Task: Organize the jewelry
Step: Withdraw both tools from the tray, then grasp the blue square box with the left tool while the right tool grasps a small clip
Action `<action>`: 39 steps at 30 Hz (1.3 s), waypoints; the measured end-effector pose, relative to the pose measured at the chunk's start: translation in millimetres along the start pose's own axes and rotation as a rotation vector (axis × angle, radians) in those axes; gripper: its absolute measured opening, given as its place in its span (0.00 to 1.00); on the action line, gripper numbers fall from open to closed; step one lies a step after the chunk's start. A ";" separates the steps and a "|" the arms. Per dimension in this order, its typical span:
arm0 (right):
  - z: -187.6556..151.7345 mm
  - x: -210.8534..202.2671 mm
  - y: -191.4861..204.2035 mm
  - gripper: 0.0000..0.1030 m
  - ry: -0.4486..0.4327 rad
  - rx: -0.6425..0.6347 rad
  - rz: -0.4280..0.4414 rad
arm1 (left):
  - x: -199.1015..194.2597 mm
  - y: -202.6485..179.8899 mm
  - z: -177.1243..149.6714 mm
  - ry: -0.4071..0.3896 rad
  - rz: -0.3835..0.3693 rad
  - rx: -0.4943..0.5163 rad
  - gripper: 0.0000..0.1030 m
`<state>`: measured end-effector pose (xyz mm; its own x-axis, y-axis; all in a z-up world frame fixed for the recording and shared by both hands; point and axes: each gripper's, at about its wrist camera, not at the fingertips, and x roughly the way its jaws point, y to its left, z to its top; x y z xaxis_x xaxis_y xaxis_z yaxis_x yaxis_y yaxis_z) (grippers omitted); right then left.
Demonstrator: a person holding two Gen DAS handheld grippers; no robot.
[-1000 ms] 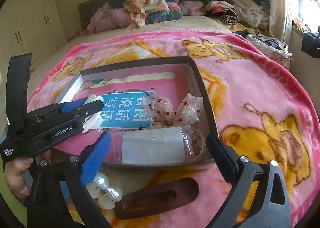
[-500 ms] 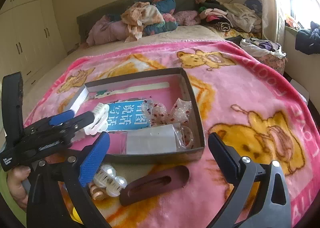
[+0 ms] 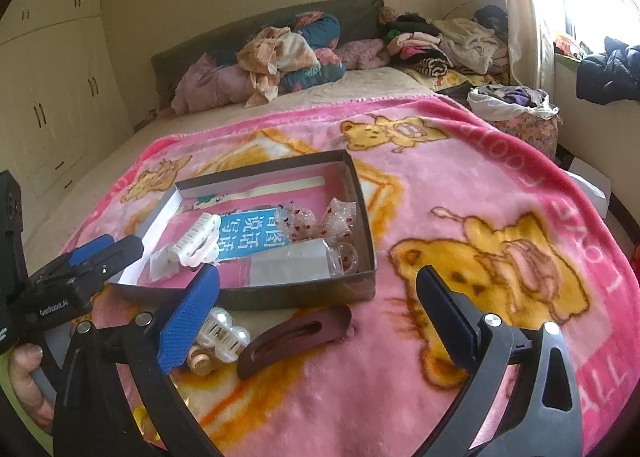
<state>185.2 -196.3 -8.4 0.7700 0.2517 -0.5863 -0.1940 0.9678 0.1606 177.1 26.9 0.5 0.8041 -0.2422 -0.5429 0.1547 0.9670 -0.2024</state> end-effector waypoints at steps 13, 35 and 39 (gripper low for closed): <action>-3.9 -44.9 -13.8 0.93 -0.068 0.014 -0.004 | -21.4 -16.3 -28.8 0.006 -0.015 0.044 0.89; -64.1 -89.3 1.3 0.93 -0.009 -0.115 0.012 | -34.7 -19.6 -66.8 0.056 -0.020 0.065 0.89; -77.7 -92.2 5.6 0.93 0.028 -0.142 0.032 | -36.9 -20.2 -72.0 0.068 -0.031 0.074 0.89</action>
<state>65.9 -213.4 -15.2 0.7450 0.2807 -0.6052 -0.3036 0.9504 0.0671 103.0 10.7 -34.1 0.7577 -0.2743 -0.5921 0.2227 0.9616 -0.1604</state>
